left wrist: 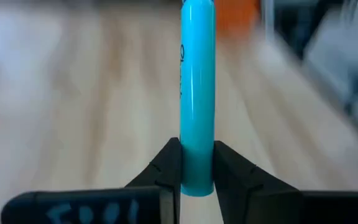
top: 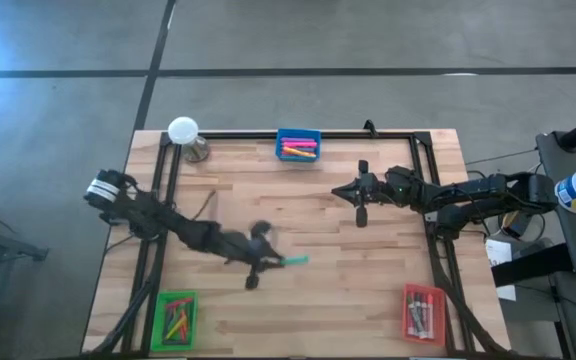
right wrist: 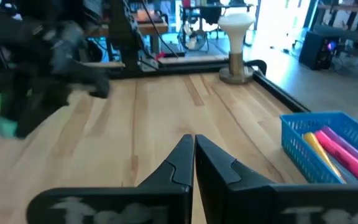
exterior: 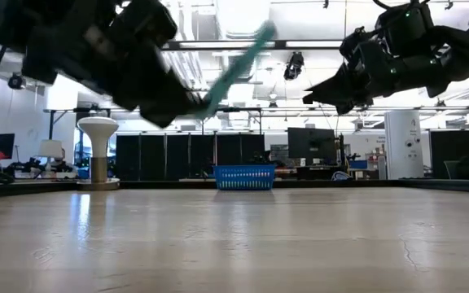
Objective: Pick & Place Markers
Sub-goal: Put the light blue highlighter into the blue bin
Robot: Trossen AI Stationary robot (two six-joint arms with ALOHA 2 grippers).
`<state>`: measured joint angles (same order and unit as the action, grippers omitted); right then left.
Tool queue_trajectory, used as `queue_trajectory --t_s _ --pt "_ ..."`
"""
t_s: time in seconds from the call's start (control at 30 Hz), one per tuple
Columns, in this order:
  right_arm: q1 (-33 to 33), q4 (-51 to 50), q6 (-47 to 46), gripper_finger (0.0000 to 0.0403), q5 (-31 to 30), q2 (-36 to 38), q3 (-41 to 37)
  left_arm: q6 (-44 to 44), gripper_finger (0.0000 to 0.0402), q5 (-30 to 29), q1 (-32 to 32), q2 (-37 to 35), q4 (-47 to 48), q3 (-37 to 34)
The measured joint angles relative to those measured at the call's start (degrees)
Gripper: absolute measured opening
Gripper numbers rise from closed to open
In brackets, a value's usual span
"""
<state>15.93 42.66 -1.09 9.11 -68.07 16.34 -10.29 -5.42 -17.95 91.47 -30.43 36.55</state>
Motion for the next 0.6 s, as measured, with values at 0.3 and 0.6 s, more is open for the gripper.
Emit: queue_trajectory --t_s 0.3,0.6 --pt "-4.05 5.91 -2.89 0.0033 -0.07 0.00 2.04 8.55 0.0064 -0.66 11.63 -0.71 -35.44 -13.37" --pt "-8.97 5.98 -4.82 0.0103 -3.12 -5.09 6.96 10.88 0.0065 4.50 17.34 -0.71 -39.63 -12.29"
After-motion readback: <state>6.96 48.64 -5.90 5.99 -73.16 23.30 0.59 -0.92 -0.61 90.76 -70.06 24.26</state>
